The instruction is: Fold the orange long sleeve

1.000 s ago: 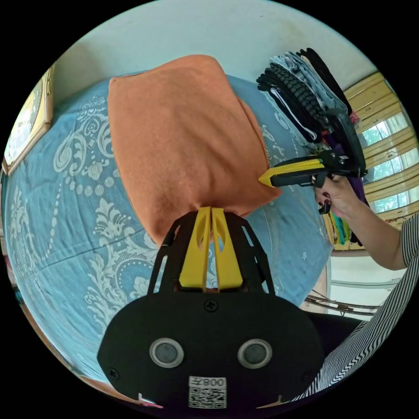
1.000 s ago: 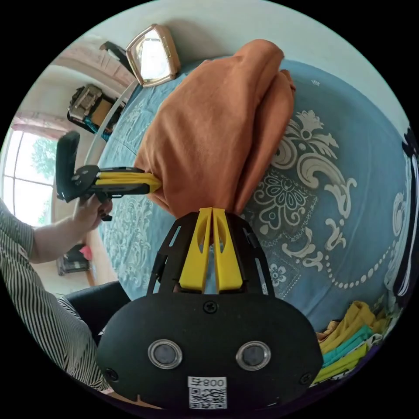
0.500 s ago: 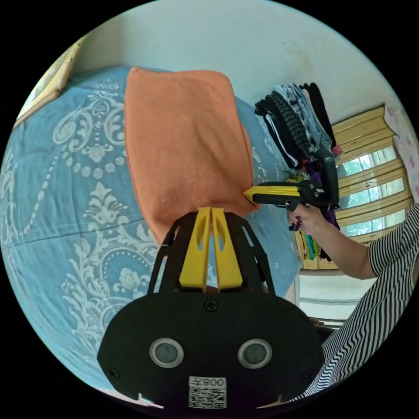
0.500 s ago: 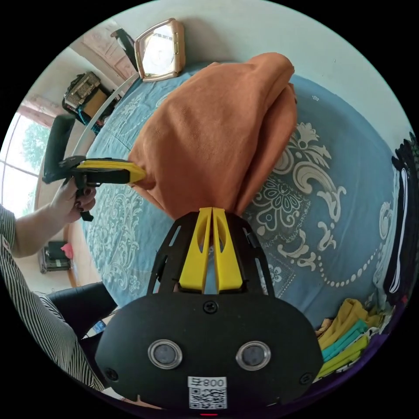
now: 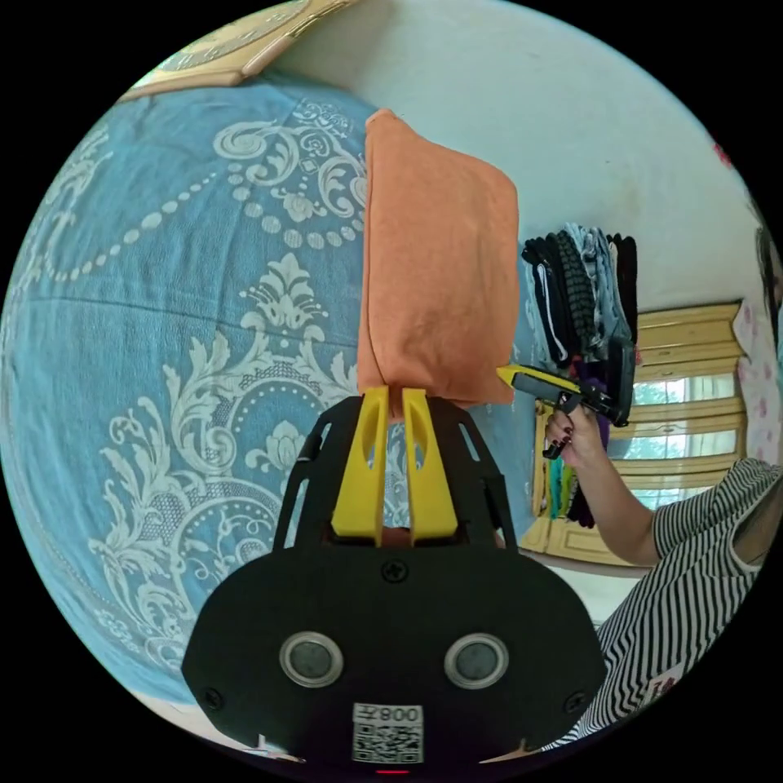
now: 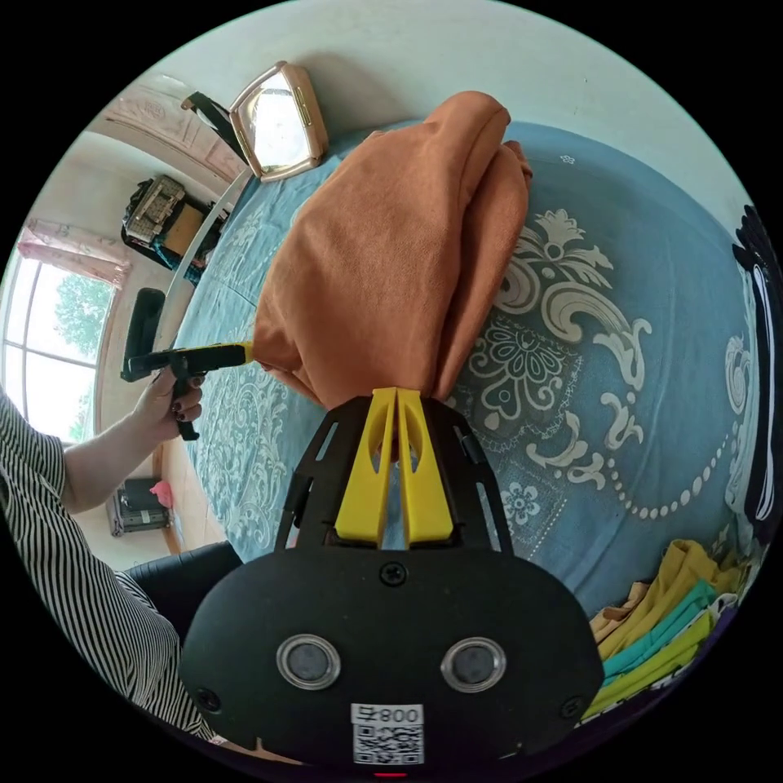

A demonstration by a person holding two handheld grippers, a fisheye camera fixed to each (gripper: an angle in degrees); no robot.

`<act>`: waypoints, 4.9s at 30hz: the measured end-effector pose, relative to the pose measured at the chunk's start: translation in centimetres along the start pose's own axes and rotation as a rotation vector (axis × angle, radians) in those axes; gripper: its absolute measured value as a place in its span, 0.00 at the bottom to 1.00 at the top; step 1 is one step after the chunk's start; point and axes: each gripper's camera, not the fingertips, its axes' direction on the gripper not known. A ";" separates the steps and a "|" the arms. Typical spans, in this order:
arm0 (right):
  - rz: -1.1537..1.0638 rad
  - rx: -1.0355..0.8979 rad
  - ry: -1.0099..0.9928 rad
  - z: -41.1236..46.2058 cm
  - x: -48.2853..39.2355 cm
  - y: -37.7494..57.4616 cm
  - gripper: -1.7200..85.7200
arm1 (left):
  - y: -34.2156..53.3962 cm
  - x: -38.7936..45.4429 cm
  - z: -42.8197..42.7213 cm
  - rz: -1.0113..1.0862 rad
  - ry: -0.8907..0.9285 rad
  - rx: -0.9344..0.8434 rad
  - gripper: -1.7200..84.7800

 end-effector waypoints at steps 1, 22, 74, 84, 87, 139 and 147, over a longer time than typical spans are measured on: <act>0.011 0.004 -0.015 -0.1 0.0 0.2 0.02 | 0.1 -0.4 -0.8 -0.015 0.036 0.002 0.04; -0.178 -0.070 0.014 4.9 -1.0 3.6 0.02 | 0.5 5.6 -11.8 0.289 -0.191 -0.007 0.04; 0.302 0.229 -0.887 -25.9 35.3 46.9 0.05 | -1.9 16.0 -7.9 0.032 0.634 0.000 0.09; 0.333 0.252 -0.926 -40.7 36.8 64.7 0.04 | 8.6 21.5 -2.1 -0.051 0.712 -0.106 0.09; 0.389 0.309 -0.945 -44.6 38.6 70.9 0.04 | 11.0 22.6 1.8 -0.057 0.737 -0.148 0.09; 0.558 0.010 -0.495 -86.8 105.7 132.5 0.05 | 46.4 19.9 114.8 0.012 0.358 -0.393 0.11; 0.632 0.039 -0.570 -88.6 108.6 134.1 0.06 | 50.0 15.1 122.9 -0.004 0.311 -0.377 0.11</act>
